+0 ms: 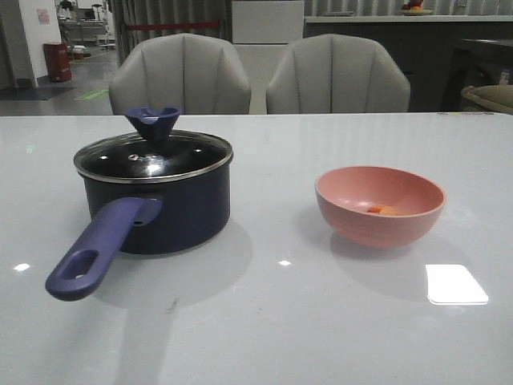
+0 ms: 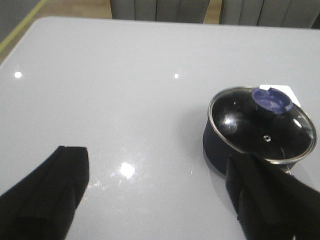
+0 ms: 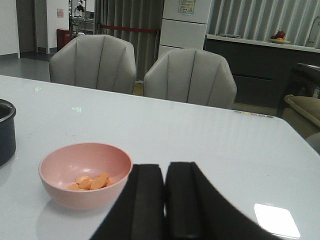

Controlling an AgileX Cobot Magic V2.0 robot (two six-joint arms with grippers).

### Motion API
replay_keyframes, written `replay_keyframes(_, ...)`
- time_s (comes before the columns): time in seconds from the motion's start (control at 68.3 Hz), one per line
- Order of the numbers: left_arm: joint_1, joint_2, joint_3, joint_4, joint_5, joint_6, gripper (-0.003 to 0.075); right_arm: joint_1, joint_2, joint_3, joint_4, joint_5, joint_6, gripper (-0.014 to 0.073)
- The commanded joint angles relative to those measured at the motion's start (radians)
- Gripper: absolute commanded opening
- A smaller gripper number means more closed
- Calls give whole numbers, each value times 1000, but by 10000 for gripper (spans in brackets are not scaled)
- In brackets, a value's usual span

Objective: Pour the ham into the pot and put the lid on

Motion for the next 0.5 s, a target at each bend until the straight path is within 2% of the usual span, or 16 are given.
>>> replay_keyframes(0.0,0,121,-108,-9,7,-12,616,-6,-19,-4,3,-76,1,158)
replay_keyframes(0.278,-13,414,-357,-11,141,-6,616,-6,-19,-4,3,-76,1,158)
replay_keyframes(0.483,-157,647,-520,-12,155,-21,616,-6,-19,-4,3,-76,1,158)
